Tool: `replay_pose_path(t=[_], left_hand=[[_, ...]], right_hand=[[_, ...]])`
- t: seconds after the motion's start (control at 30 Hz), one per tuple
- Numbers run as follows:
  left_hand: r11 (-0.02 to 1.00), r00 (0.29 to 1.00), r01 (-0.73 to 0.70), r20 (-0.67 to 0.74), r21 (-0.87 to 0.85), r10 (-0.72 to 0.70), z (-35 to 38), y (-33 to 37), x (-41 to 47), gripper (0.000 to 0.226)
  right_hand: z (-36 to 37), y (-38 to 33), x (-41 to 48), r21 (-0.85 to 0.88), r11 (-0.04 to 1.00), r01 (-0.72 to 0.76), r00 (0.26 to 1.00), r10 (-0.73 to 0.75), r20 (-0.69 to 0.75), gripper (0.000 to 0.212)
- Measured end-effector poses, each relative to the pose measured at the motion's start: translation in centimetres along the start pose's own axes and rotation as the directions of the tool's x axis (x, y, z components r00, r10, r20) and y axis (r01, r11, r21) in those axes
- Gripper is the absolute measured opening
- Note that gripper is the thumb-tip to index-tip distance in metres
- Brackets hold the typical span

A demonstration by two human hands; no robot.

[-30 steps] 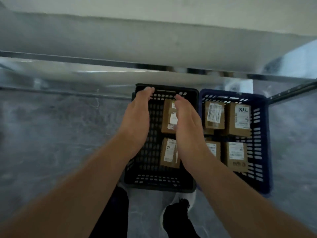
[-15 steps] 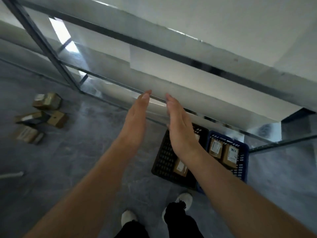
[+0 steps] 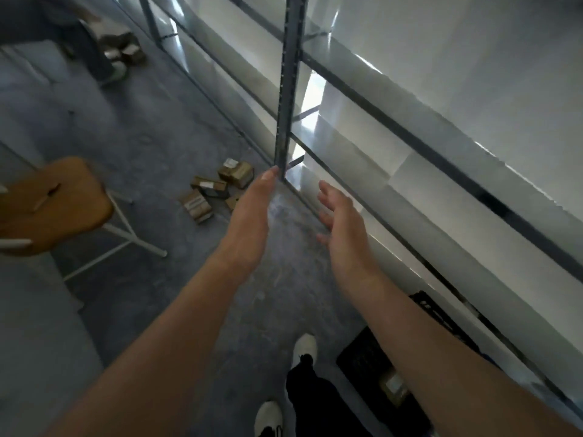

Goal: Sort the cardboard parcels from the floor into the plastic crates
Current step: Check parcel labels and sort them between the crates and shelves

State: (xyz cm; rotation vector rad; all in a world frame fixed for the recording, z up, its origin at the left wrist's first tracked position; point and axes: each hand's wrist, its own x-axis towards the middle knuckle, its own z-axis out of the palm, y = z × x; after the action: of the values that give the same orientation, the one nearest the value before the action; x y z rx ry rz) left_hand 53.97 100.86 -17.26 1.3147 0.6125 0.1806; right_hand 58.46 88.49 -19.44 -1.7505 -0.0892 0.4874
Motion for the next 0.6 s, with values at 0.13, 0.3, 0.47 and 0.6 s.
replay_pose_path(t=[0.13, 0.3, 0.47, 0.6], left_hand=[[0.999, 0.990, 0.048, -0.128, -0.025, -0.051, -6.1, -1.5, 5.2, 0.036], [0.990, 0.953, 0.136, -0.271, -0.023, -0.137, -12.0, -2.8, 14.3, 0.050], [0.984, 0.916, 0.165, -0.359, -0.070, -0.179, -17.3, -3.4, 23.0, 0.049], [0.970, 0.887, 0.223, -0.393, -0.101, -0.245, -22.4, -4.3, 29.4, 0.045]], right_hand=[[6.9, 1.5, 5.6, 0.025, 0.997, -0.074, 0.992, 0.070, 0.108, 0.088], [13.7, 2.8, 14.8, -0.018, 0.992, -0.121, 0.968, 0.122, 0.221, 0.075], [20.0, 2.9, 23.5, -0.072, 0.984, -0.161, 0.941, 0.175, 0.289, 0.071], [25.3, 2.8, 29.8, -0.088, 0.968, -0.233, 0.909, 0.249, 0.334, 0.065]])
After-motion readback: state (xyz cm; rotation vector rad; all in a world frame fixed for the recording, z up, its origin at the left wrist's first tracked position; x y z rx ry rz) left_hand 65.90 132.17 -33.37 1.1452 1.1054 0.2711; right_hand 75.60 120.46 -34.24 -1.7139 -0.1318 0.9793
